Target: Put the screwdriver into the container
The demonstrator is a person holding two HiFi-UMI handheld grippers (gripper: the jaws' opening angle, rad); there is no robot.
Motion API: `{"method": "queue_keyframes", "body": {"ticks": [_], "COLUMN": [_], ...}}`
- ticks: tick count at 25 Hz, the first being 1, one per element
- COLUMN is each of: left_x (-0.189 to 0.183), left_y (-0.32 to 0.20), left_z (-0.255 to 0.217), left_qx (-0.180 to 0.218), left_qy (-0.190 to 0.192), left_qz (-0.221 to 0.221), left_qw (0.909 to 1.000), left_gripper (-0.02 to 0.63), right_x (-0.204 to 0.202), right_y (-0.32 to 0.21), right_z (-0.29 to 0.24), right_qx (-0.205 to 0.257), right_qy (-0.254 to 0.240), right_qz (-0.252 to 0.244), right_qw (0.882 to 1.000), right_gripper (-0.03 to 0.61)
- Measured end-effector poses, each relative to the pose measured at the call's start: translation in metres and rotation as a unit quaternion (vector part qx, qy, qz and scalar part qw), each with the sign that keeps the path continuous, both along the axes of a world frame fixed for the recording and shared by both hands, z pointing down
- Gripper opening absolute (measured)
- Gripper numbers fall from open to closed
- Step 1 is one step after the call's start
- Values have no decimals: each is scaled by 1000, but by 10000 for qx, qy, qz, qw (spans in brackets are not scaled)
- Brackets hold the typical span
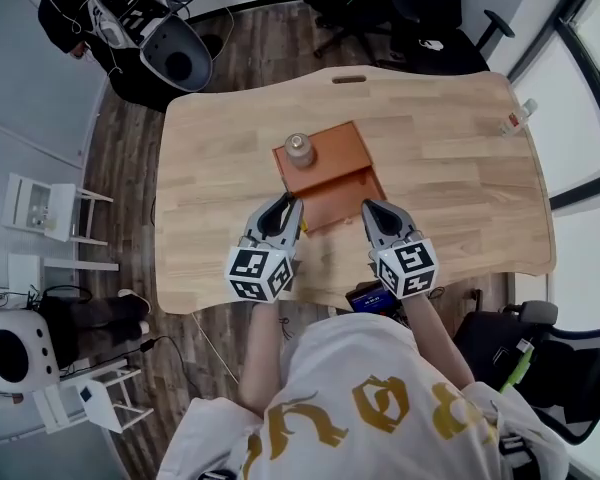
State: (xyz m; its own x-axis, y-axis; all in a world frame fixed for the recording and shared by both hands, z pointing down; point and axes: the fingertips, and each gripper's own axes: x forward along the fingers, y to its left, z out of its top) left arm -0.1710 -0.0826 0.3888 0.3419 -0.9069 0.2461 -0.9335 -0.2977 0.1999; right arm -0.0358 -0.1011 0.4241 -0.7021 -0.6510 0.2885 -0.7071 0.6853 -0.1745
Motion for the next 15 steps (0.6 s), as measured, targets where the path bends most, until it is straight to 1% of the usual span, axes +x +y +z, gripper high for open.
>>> {"method": "queue_keyframes", "body": {"ticks": [6,10,15], "left_x": [4,2,2], "left_y": [-17,-24,-26], "left_z": [9,13,22], "left_qx": [-110,-147,-239], "left_qy": [-109,-75,-38], "left_qz": [49,18,-19], "left_qw": [9999,9999,9997], "left_gripper": [75,75,75], "right_x": [10,13,14], "right_y": [-23,-37,-37], "right_z": [6,8,23], "right_qx": [-127,-156,-314], "right_qy": [-109,-79,38], "right_qz": [142,184,135], "right_qw": [9998,9997,9994], "right_gripper": [9,9,9]}}
